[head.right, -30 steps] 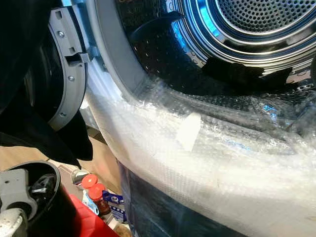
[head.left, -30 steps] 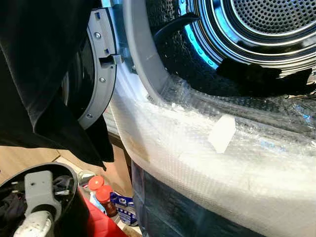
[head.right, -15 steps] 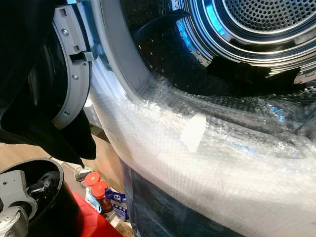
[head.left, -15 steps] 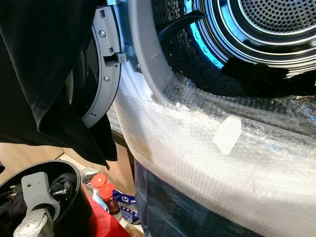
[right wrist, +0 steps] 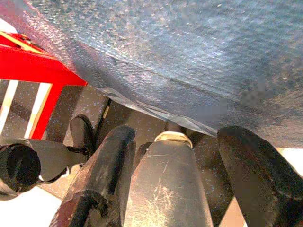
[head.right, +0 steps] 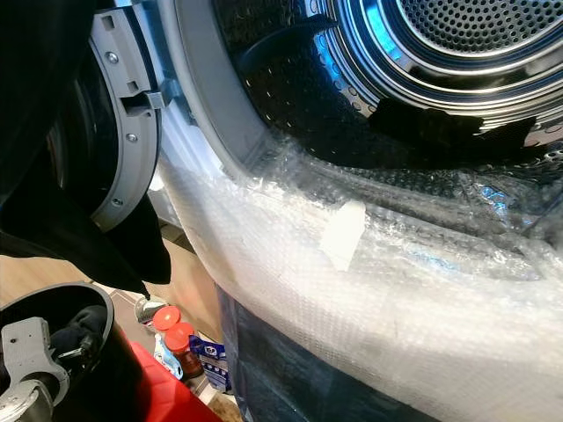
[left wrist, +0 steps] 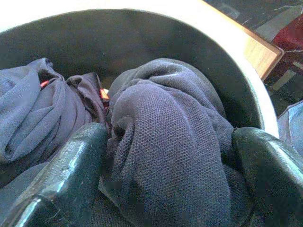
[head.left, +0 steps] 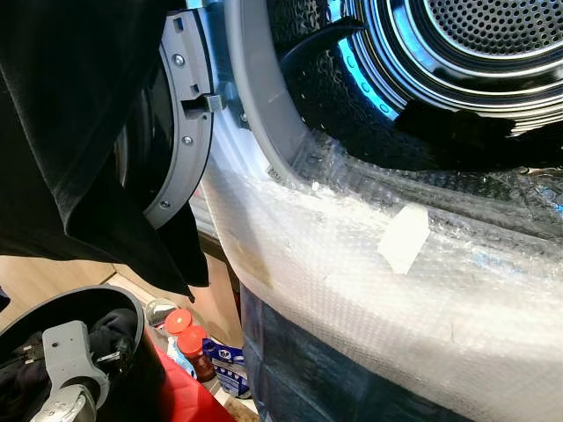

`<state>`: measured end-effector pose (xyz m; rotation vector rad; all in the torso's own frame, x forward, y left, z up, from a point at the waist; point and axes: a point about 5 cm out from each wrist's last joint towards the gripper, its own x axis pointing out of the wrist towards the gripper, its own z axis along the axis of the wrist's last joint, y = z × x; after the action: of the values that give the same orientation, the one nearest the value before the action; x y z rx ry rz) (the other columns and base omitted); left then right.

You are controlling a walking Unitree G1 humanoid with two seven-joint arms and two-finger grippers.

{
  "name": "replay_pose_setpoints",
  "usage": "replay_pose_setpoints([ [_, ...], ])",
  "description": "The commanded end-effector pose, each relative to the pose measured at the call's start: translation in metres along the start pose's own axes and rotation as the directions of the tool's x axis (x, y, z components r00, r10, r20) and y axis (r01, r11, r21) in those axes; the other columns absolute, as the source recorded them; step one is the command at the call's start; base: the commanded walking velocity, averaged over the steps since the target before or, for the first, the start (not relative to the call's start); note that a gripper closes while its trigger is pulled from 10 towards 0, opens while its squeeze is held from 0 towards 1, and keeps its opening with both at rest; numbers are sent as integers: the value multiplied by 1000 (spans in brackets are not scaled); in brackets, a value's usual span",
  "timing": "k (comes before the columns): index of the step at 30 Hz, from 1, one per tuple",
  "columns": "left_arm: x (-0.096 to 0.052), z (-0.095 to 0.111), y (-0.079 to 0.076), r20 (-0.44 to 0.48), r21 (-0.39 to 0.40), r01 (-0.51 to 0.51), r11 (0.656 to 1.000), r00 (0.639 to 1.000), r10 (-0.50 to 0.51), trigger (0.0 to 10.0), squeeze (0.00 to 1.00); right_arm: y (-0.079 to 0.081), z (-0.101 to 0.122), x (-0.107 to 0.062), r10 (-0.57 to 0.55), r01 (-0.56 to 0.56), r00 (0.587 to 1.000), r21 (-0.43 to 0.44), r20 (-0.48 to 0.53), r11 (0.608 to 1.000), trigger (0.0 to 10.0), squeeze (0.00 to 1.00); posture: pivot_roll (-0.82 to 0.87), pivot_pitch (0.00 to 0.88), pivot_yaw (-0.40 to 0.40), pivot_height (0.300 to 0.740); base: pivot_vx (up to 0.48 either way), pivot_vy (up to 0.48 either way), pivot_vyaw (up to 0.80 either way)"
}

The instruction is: Clothes washing

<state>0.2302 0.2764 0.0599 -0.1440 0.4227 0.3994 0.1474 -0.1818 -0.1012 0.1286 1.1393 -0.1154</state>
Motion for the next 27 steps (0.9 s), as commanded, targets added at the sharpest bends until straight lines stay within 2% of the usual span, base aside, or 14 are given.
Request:
replay_pose_setpoints([
  [1,1,-3,4,-13,12,-29,999,999,29,10000,0,4,-2,0,11,-11,1000,14,-4,1000,10000,0,27,43,94,740,0,0,0],
  [3,0,-4,2,-9,9,-36,999,999,36,10000,0,4,-3,0,10,-10,1000,14,-6,1000,10000,0,28,49,91,740,0,0,0],
  [5,-1,-5,0,-9,6,-37,999,999,37,3765,0,4,-4,0,11,-11,1000,12,-10,1000,10000,0,28,50,90,740,0,0,0],
  [6,-1,-6,1,-7,8,-41,999,999,41,1608,0,4,-5,0,13,-13,1000,11,-12,1000,10000,0,31,49,88,740,0,0,0],
  [7,-1,-6,1,-7,8,-41,999,999,41,1608,0,4,-5,0,13,-13,1000,11,-12,1000,10000,0,31,49,88,740,0,0,0],
  [8,-1,-5,3,-3,6,-58,998,998,58,0,0,4,-7,0,16,-16,1000,8,-16,1000,10000,0,31,43,88,740,0,0,0],
  [21,-2,-7,2,3,35,-50,998,999,50,0,0,5,-6,0,25,-25,1000,-12,-18,1000,10000,0,34,7,84,740,0,0,0],
  [27,-2,-5,-5,29,148,-7,989,1000,3,0,0,6,-4,0,33,-33,999,-28,-15,999,10000,0,38,0,70,740,0,0,0],
])
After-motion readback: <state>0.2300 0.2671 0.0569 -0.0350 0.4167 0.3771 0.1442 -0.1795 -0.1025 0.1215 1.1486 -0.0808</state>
